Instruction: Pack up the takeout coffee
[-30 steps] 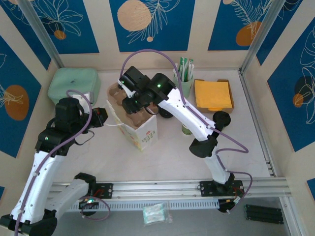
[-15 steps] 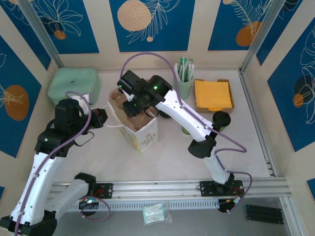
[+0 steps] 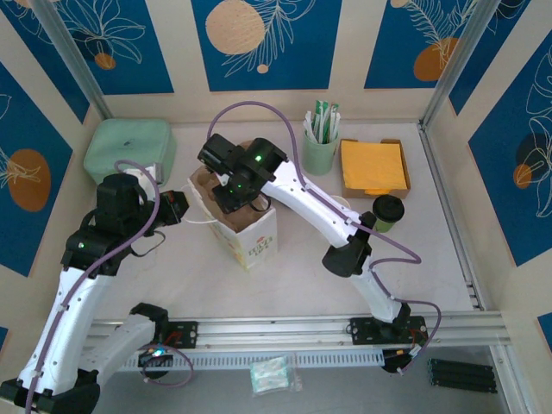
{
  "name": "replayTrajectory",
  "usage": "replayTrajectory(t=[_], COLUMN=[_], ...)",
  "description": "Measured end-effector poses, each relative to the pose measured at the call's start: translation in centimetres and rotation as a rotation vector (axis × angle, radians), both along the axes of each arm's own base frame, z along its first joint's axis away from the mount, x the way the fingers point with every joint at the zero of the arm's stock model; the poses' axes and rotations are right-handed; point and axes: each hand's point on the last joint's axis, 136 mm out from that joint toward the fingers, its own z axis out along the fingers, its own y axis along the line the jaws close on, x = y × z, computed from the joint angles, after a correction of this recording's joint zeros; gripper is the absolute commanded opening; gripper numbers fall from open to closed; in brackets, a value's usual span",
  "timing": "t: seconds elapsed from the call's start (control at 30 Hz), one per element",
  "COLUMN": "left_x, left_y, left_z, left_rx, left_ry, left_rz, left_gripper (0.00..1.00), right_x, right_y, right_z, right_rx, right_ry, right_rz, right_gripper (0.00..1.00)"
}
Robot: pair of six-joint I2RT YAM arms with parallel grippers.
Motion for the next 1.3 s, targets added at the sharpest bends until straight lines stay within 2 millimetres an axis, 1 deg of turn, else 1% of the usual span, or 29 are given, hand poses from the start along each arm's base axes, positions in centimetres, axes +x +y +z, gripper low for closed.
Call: replayTrajectory(t=[0.5, 0.77, 0.83, 1.3], left_x=[0.0, -0.1, -0.1, 0.0], left_y=[-0.1, -0.2, -0.2, -0.3], left_z=[0.0, 0.0, 0.0, -0.3], left_rx=[-0.004, -0.008, -0.008, -0.015], left_ry=[0.003, 0.004, 0.004, 0.012], left_rz=[-0.001, -0.007, -0.007, -0.008], left_gripper=[0.00, 0.00, 0.00, 0.00], right_x=[-0.5, -0.6, -0.6, -0.4], right_y=[-1.1, -1.2, -1.2, -1.2], right_z=[-0.7, -3.2, -3.5, -4.0], right_rx=[-0.063, -0.135, -0.143, -0.160], right_ry=[0.012, 0.055, 0.059, 0.057], right_rz=[-0.008, -0.007, -0.007, -0.010], right_gripper=[0.36, 0.37, 0.37, 0.37])
